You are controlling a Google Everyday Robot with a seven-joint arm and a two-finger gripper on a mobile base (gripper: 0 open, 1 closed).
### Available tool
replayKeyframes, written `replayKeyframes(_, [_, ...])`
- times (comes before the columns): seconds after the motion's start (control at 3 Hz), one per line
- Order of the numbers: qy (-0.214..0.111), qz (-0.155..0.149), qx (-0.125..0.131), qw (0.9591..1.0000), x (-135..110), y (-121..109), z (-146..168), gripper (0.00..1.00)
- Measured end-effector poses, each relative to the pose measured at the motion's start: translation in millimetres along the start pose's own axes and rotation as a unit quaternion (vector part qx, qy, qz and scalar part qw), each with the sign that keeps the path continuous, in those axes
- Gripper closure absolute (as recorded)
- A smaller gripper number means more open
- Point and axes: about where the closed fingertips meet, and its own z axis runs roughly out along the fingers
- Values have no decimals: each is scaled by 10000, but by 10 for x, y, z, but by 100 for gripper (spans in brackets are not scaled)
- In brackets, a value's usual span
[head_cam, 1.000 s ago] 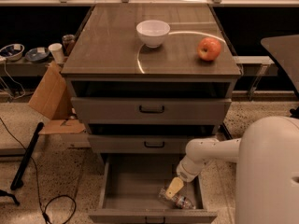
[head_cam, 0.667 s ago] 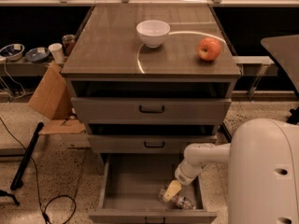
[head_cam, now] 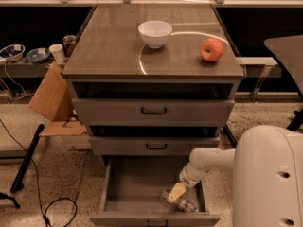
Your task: Pick water bottle from bottom drawer and place on counter
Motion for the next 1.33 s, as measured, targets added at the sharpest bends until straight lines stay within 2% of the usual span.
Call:
replayKeyframes(0.67, [-131,-41,126,9998,127,-465,348,0])
replayKeyframes(1.33, [-30,-4,53,10000,258,-760,688,0])
